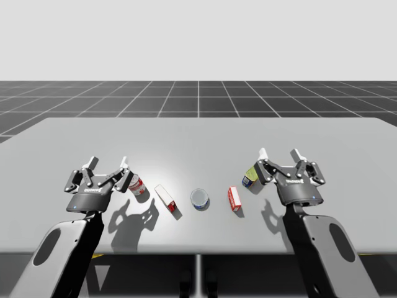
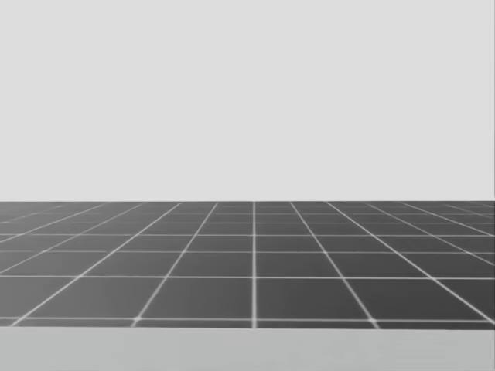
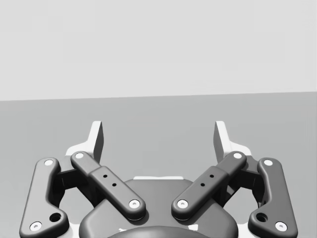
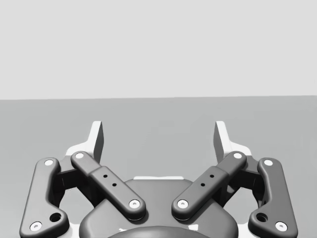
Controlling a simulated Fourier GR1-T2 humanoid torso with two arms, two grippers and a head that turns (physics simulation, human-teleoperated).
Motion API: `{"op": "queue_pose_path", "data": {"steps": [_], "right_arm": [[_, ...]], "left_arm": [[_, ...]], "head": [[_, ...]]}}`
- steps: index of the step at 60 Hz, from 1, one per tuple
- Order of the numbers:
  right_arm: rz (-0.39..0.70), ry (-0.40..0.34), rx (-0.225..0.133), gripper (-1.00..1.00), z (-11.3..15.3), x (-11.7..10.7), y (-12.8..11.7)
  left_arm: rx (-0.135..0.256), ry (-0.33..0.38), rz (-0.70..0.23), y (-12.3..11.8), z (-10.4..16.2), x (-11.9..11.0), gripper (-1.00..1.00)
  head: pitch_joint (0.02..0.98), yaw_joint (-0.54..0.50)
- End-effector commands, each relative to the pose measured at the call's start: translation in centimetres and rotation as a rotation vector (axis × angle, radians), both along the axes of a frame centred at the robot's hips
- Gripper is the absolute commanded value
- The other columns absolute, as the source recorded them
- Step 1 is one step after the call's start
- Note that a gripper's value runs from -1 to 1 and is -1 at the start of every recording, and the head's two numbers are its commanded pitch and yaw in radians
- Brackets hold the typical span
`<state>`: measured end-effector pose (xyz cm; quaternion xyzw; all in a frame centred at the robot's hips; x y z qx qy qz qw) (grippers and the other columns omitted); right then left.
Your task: Grasp the pudding box and hold it up.
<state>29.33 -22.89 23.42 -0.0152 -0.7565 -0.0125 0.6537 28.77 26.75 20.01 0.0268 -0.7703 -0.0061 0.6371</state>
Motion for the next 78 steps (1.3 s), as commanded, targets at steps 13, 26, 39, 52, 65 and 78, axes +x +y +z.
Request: {"op": "queue_pose_path", "data": {"steps": [13, 26, 39, 52, 65, 78], "right_arm": [[-0.02, 0.006, -0.021, -1.0, -0.04, 0.14, 0.11], [-0.024, 0.015, -0.025, -1.0, -0.03, 0.14, 0.14], [-0.023, 0.02, -0.03, -1.0, -0.01, 0.16, 0.17], [-0.019, 0.027, -0.033, -1.0, -0.02, 0.12, 0.26], [-0.008, 0.034, -0.035, -1.0, -0.01, -0.01, 0.34], [0.002, 0.041, -0.042, -1.0, -0.04, -0.14, 0.47]], "left_arm": [[0.0, -0.001, -0.001, -0.07, -0.02, -0.07, -1.0], [0.006, -0.001, -0.001, -0.06, -0.09, -0.07, -1.0], [0.011, 0.0, -0.004, -0.08, -0.14, -0.01, -1.0], [0.012, 0.0, -0.006, -0.1, -0.12, -0.03, -1.0], [0.02, 0.006, -0.017, -0.45, -0.33, -0.03, -1.0], [0.021, 0.004, -0.021, -0.63, -0.24, -0.1, -1.0]], "head": [[0.148, 0.02], [0.283, 0.02], [0.447, 0.04], [0.615, 0.05], [0.735, 0.11], [0.819, 0.16]]}}
